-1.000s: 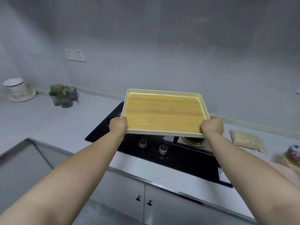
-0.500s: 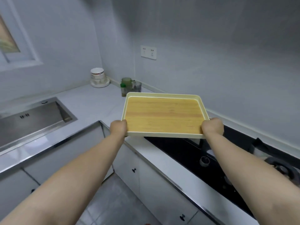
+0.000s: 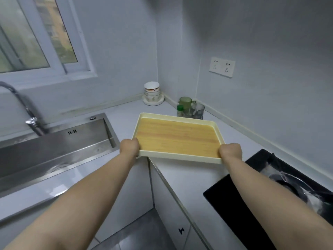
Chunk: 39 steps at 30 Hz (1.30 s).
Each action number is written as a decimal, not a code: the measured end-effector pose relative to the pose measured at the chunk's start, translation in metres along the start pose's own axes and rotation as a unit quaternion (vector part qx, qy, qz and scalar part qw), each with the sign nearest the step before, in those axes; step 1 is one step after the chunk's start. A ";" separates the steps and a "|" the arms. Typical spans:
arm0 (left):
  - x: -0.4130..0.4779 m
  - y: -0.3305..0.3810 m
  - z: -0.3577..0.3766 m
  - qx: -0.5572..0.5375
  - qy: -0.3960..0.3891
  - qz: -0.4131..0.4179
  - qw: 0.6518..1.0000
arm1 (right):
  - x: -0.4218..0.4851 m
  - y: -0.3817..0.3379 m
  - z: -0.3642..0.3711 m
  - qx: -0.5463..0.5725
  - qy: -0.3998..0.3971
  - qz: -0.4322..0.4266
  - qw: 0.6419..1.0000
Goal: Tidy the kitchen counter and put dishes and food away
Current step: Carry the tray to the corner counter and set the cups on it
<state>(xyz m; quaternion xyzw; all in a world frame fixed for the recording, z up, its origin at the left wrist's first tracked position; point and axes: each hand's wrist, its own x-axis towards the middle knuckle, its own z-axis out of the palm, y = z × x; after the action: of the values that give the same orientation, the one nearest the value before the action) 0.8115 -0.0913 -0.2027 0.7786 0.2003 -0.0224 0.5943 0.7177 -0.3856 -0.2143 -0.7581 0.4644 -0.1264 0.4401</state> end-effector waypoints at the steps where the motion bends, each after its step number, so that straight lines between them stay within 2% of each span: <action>1: 0.006 0.001 -0.001 0.000 0.006 -0.006 1.000 | 0.003 -0.005 0.008 0.001 -0.005 -0.001 1.000; 7: 0.085 0.000 -0.019 -0.043 0.048 -0.087 0.994 | 0.033 -0.055 0.088 -0.036 -0.065 -0.010 0.997; 14: 0.177 0.002 -0.041 -0.101 0.080 -0.175 0.976 | 0.042 -0.110 0.185 0.137 -0.129 0.099 0.977; 18: 0.254 0.002 -0.041 -0.077 0.059 -0.166 0.981 | 0.056 -0.147 0.236 0.208 -0.136 0.124 0.961; 23: 0.316 0.027 -0.023 -0.053 -0.028 -0.140 0.988 | 0.074 -0.181 0.287 0.303 -0.133 0.151 0.932; 28: 0.342 0.033 0.003 -0.058 -0.041 -0.158 0.985 | 0.083 -0.193 0.309 0.317 -0.170 0.154 0.920; 32: 0.353 0.035 0.020 -0.066 -0.008 -0.207 0.976 | 0.085 -0.201 0.315 0.323 -0.206 0.168 0.908; 39: 0.368 0.020 0.038 -0.040 -0.036 -0.193 0.980 | 0.106 -0.198 0.334 0.311 -0.271 0.174 0.894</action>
<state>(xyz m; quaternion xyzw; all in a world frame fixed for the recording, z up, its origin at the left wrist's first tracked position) 1.1642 -0.0265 -0.2957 0.6997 0.3263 -0.1570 0.6158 1.0929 -0.2525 -0.2758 -0.4943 0.3890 0.0245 0.7770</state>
